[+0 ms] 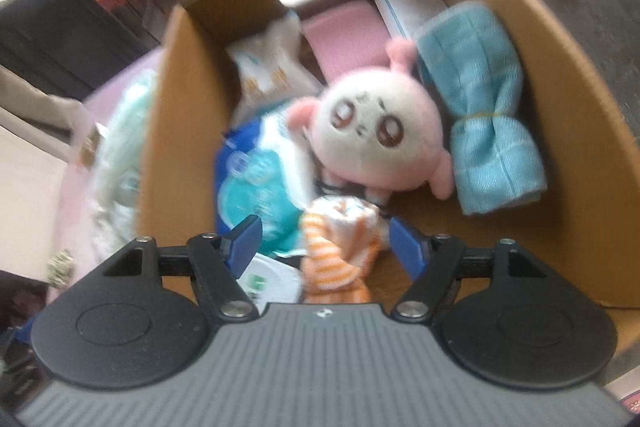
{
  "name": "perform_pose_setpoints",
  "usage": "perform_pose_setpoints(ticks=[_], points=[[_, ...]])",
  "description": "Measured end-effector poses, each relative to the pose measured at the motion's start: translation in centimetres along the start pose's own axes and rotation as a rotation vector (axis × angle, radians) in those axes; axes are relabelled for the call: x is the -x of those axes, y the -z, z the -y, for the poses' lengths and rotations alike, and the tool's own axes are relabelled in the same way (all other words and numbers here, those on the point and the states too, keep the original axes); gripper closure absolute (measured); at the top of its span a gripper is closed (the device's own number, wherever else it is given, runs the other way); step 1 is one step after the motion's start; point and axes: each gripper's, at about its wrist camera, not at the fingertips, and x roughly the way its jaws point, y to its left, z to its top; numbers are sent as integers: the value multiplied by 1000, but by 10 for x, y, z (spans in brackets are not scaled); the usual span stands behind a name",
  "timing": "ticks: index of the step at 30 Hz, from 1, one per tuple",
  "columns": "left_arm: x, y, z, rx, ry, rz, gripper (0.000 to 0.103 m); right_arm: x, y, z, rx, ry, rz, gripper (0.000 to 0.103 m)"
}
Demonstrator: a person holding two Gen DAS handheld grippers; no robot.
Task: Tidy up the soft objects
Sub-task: 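Move the left tool to the green scrunchie while the right tool approaches the gold box, then grasp the green scrunchie with the left tool while the right tool grasps the gold box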
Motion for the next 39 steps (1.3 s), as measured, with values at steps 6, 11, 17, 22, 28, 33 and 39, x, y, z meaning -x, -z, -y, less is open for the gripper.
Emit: perform_pose_setpoints(ticks=[6, 11, 17, 22, 28, 33, 39], points=[[-5, 10, -22, -78, -182, 36, 39, 25, -11, -68, 107, -167, 62, 27], [-19, 13, -48, -55, -280, 30, 32, -3, -22, -158, 251, -292, 3, 19], [-53, 10, -68, -160, -328, -4, 28, -82, -31, -276, 432, -313, -100, 17], [-85, 4, -88, -176, -286, -48, 28, -164, -37, -367, 565, -233, -169, 16], [-119, 2, -116, -75, -204, -114, 38, -249, -43, -426, 672, -132, -158, 16], [-129, 9, -127, -35, -175, -128, 59, -297, -55, -440, 664, -110, -137, 16], [-128, 7, -134, 22, -155, -119, 76, -340, -55, -445, 645, -85, -157, 13]])
